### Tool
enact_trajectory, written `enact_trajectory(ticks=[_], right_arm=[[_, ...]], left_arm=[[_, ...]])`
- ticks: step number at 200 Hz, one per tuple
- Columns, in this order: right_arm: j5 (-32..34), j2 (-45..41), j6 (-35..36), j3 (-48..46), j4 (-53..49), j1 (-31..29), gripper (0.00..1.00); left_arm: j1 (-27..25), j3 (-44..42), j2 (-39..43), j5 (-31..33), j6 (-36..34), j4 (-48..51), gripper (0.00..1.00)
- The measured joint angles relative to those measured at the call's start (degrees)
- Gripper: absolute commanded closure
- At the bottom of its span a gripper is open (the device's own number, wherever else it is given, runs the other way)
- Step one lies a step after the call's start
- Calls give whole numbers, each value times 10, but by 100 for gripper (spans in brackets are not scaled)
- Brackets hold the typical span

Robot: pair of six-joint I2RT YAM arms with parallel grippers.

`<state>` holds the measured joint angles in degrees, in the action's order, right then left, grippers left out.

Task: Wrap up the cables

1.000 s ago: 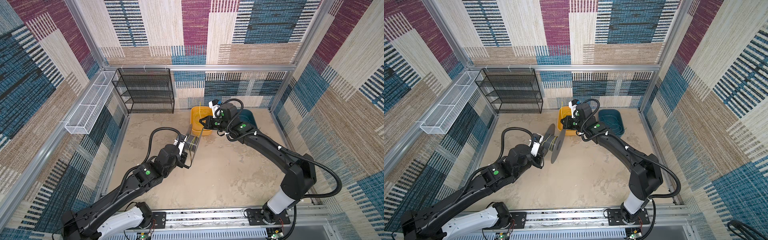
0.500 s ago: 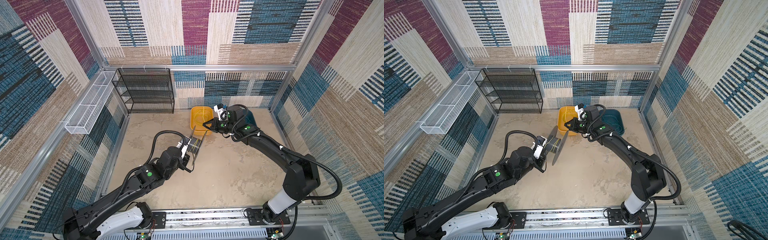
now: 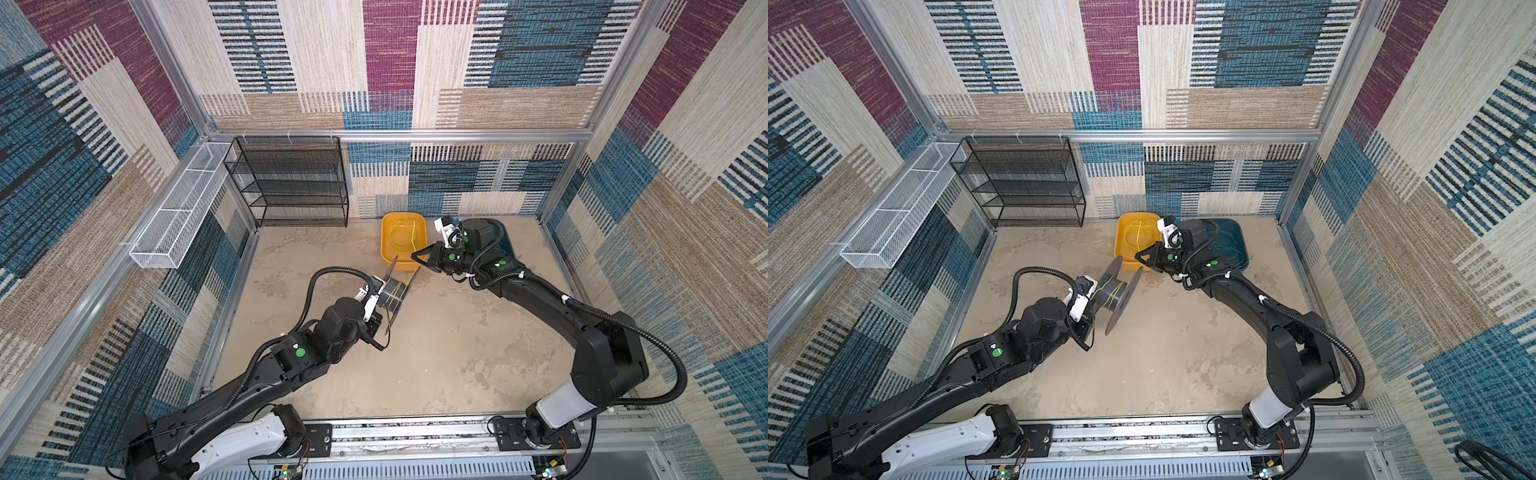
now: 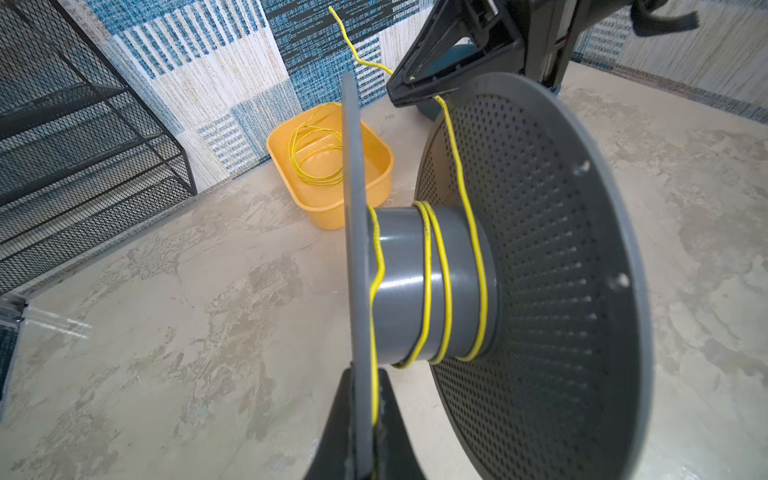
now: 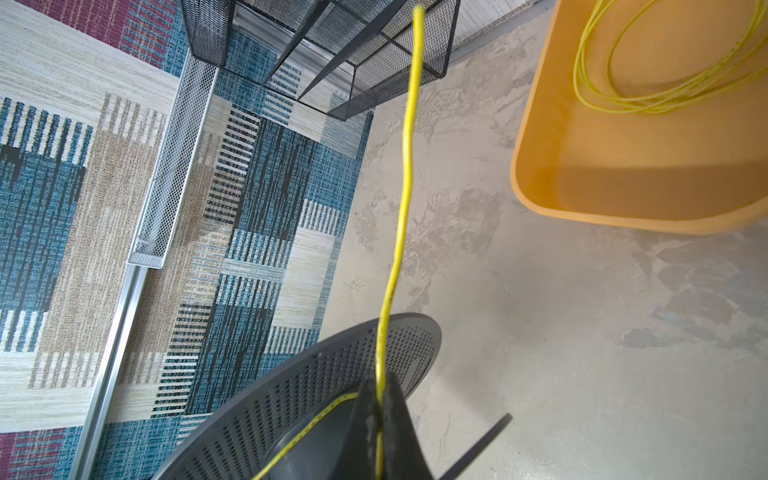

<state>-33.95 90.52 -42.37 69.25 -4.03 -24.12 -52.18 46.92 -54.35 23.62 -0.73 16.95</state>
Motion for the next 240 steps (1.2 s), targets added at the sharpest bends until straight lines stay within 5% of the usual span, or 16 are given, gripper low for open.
enact_trajectory(ticks=[98, 131, 240], right_arm=[[4, -21, -20, -64, 52, 9, 91], [56, -22, -17, -70, 59, 17, 86], [106, -56, 0, -89, 75, 20, 85]], left_arm=[[-19, 4, -46, 74, -100, -23, 100], [-26, 1, -61, 96, -106, 17, 100], [-38, 105, -159, 92, -22, 158, 100]])
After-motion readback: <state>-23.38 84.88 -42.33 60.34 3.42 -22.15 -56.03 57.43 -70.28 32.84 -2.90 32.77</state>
